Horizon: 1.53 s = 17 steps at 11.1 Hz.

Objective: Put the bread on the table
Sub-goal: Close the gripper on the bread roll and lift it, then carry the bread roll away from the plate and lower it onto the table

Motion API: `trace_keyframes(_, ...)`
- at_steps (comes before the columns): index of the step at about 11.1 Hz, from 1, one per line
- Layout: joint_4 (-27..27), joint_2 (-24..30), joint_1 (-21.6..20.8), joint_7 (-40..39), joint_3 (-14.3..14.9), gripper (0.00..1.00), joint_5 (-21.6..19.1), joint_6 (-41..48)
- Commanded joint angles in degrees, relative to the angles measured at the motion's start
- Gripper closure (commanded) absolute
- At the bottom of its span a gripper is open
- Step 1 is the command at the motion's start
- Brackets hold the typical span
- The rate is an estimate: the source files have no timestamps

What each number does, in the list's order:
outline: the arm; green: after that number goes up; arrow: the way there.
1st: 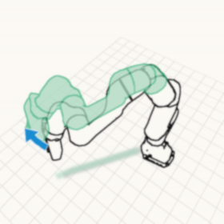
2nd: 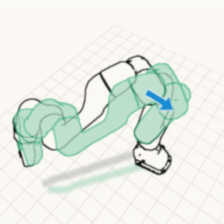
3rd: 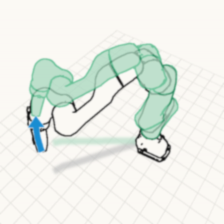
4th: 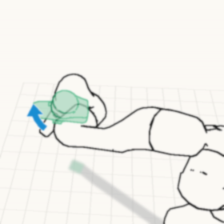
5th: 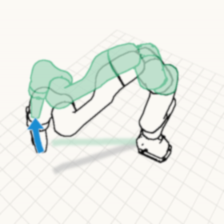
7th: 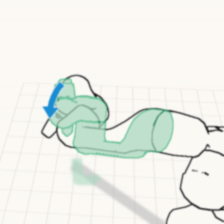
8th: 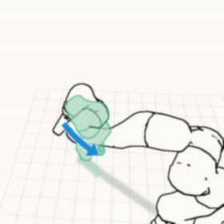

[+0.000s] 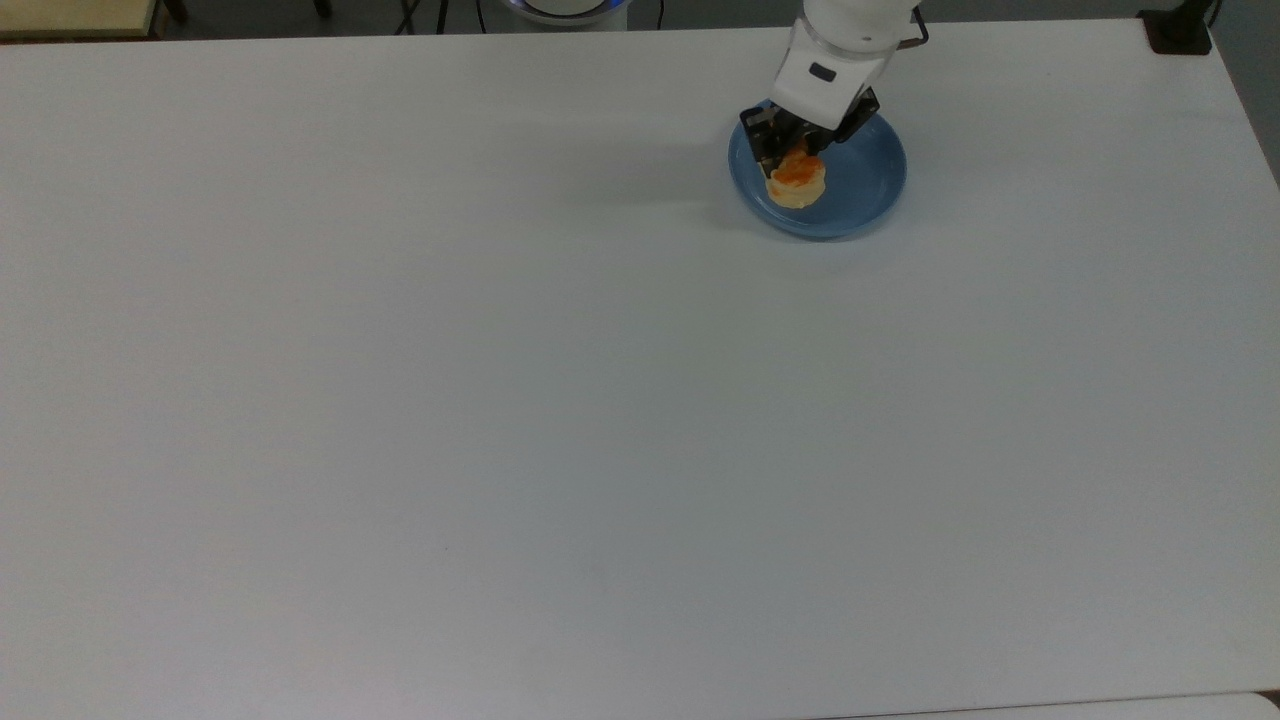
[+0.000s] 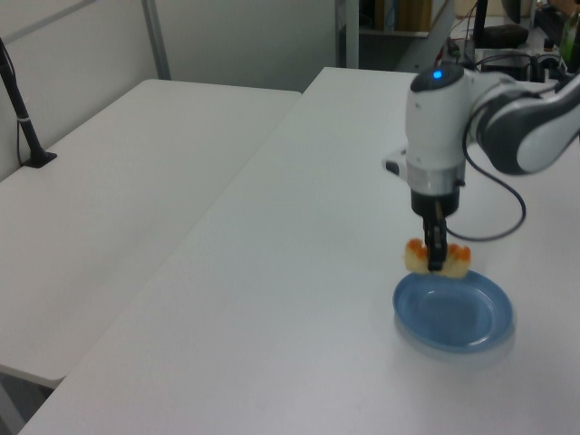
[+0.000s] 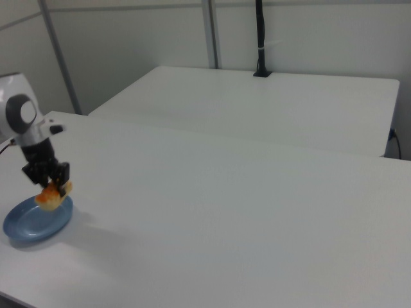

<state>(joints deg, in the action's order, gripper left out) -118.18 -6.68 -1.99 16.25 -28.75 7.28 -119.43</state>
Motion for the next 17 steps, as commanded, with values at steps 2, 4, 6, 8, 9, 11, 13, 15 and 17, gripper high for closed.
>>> trace_keyframes(2,6.6,1.0,9.8,-11.4,2.6,0.61,0.2,4.0)
trace_keyframes(4,9.7,0.3,10.1,-18.0,8.8,0.61,-0.3,3.9)
trace_keyframes(6,14.4,-0.7,10.1,-24.8,16.0,0.61,-7.1,5.0)
trace_keyframes(8,17.6,-2.0,10.1,-25.9,20.2,0.61,-8.5,7.4)
trace_keyframes(9,17.7,-2.6,10.1,-26.6,21.9,0.61,-8.5,6.7)
trace_keyframes(11,17.2,-4.3,10.3,-29.9,23.0,0.61,-8.1,2.0)
trace_keyframes(13,17.2,-8.0,10.6,-30.1,23.4,0.61,-7.3,-0.3)
trace_keyframes(15,16.6,-10.7,10.6,-30.0,23.4,0.61,-5.7,-2.8)
trace_keyframes(17,16.6,-13.4,10.4,-29.5,23.4,0.61,-4.5,-4.8)
